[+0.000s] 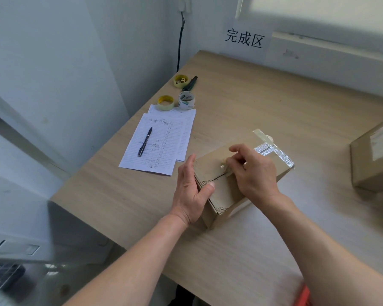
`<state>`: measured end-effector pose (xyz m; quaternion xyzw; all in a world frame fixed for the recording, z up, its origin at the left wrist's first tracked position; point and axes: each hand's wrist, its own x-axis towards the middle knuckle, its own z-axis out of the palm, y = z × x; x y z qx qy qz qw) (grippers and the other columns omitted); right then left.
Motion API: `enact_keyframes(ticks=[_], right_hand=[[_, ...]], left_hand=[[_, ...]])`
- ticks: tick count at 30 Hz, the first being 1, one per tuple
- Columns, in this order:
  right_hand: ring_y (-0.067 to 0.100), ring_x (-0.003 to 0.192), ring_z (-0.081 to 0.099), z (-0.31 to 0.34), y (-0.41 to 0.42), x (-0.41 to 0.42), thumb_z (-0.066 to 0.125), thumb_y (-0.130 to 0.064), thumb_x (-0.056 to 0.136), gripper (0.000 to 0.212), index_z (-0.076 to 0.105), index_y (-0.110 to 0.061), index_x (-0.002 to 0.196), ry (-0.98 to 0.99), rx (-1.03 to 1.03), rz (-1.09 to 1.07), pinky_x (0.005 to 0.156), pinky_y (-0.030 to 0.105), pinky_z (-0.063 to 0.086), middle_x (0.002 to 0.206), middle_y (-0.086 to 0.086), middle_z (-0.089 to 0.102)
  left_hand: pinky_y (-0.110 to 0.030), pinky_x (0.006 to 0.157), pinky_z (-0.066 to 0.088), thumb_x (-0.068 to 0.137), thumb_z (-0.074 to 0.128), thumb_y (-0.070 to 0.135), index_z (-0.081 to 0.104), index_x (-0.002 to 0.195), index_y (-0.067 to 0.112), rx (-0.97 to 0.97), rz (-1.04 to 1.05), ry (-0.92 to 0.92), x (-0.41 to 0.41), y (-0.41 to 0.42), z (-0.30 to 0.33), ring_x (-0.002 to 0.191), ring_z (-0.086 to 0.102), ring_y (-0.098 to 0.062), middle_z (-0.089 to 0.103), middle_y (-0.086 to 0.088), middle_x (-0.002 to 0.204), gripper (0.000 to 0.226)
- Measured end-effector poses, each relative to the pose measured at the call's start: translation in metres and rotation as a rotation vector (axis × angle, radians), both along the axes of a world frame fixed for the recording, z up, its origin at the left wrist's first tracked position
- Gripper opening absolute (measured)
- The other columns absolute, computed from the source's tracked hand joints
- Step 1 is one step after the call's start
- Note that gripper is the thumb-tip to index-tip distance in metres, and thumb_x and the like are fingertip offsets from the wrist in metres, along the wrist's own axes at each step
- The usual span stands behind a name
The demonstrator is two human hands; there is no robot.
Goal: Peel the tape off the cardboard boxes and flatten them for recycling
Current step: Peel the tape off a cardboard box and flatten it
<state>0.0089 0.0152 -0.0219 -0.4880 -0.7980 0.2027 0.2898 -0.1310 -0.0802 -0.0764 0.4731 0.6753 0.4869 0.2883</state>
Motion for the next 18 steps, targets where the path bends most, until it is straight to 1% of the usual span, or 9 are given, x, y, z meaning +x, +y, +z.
enact_keyframes(ticks=[2, 4, 7, 9, 11, 12, 14, 15, 18], right_hand=[[0.026, 0.086, 0.064, 0.0, 0.004, 0.003, 0.06, -0.026, 0.098, 0.022, 0.066, -0.023, 0.118, 0.001, -0.026, -0.043, 0.076, 0.038, 0.048, 0.091, -0.008, 0.072], [0.03, 0.093, 0.063, -0.002, 0.009, 0.005, 0.05, -0.036, 0.101, 0.027, 0.066, -0.025, 0.121, -0.037, -0.012, -0.089, 0.075, 0.037, 0.046, 0.095, 0.003, 0.072], [0.027, 0.097, 0.058, 0.004, 0.011, 0.005, 0.029, -0.058, 0.097, 0.049, 0.064, -0.028, 0.115, -0.059, -0.023, -0.054, 0.073, 0.035, 0.039, 0.09, 0.001, 0.069], [0.019, 0.093, 0.053, 0.008, 0.008, 0.002, 0.047, -0.059, 0.094, 0.04, 0.063, -0.025, 0.109, -0.094, -0.032, -0.011, 0.073, 0.032, 0.034, 0.087, -0.008, 0.062], [0.017, 0.086, 0.051, 0.007, 0.003, 0.001, 0.07, -0.05, 0.085, 0.034, 0.06, -0.022, 0.102, -0.163, 0.015, 0.024, 0.07, 0.032, 0.035, 0.085, -0.011, 0.056], [0.019, 0.083, 0.054, 0.005, 0.004, 0.004, 0.074, -0.044, 0.083, 0.031, 0.06, -0.021, 0.097, -0.166, 0.032, 0.021, 0.068, 0.033, 0.038, 0.082, -0.01, 0.058], [0.025, 0.08, 0.062, 0.001, 0.011, 0.012, 0.075, -0.032, 0.086, 0.018, 0.066, -0.017, 0.091, -0.094, 0.035, -0.011, 0.068, 0.035, 0.044, 0.081, -0.005, 0.066], [0.026, 0.082, 0.063, 0.001, 0.014, 0.016, 0.073, -0.027, 0.088, 0.013, 0.069, -0.015, 0.09, -0.044, 0.01, -0.029, 0.07, 0.034, 0.044, 0.086, -0.002, 0.068], [0.022, 0.087, 0.059, 0.007, 0.026, 0.026, 0.068, -0.023, 0.094, 0.016, 0.075, -0.009, 0.092, 0.002, -0.044, -0.055, 0.075, 0.026, 0.035, 0.12, 0.001, 0.058]], left_hand=[[-0.002, 0.106, 0.012, 0.073, 0.049, 0.057, 0.016, 0.156, 0.019, -0.006, -0.003, -0.001, 0.0, 0.0, 0.001, 0.134, 0.024, 0.002, 0.027, 0.004, 0.142, 0.096], [-0.001, 0.106, 0.011, 0.074, 0.049, 0.057, 0.016, 0.156, 0.018, -0.01, -0.008, -0.001, -0.001, 0.0, 0.002, 0.132, 0.023, 0.005, 0.026, 0.005, 0.142, 0.096], [-0.001, 0.106, 0.011, 0.074, 0.049, 0.056, 0.017, 0.156, 0.018, -0.008, -0.014, 0.0, -0.001, 0.0, 0.003, 0.129, 0.021, 0.018, 0.026, 0.005, 0.142, 0.096], [0.0, 0.105, 0.012, 0.073, 0.049, 0.055, 0.017, 0.156, 0.017, -0.009, -0.012, -0.003, -0.002, 0.0, 0.003, 0.125, 0.018, 0.025, 0.027, 0.005, 0.14, 0.096], [0.0, 0.104, 0.012, 0.073, 0.049, 0.055, 0.017, 0.155, 0.016, -0.01, -0.02, -0.001, -0.003, 0.0, 0.004, 0.124, 0.018, 0.027, 0.028, 0.005, 0.138, 0.096], [0.001, 0.103, 0.012, 0.073, 0.049, 0.055, 0.017, 0.155, 0.017, -0.013, -0.025, -0.001, -0.003, 0.0, 0.005, 0.124, 0.018, 0.027, 0.027, 0.006, 0.138, 0.096], [0.002, 0.103, 0.011, 0.073, 0.049, 0.056, 0.017, 0.155, 0.018, -0.022, -0.032, -0.011, -0.002, -0.001, 0.004, 0.125, 0.017, 0.028, 0.027, 0.008, 0.139, 0.096], [0.002, 0.103, 0.011, 0.073, 0.049, 0.056, 0.017, 0.155, 0.019, -0.023, -0.034, -0.016, -0.002, -0.001, 0.004, 0.125, 0.017, 0.028, 0.027, 0.008, 0.14, 0.096], [0.001, 0.104, 0.011, 0.073, 0.049, 0.056, 0.018, 0.155, 0.019, -0.022, -0.028, -0.013, -0.002, 0.0, 0.001, 0.126, 0.017, 0.027, 0.026, 0.008, 0.141, 0.095]])
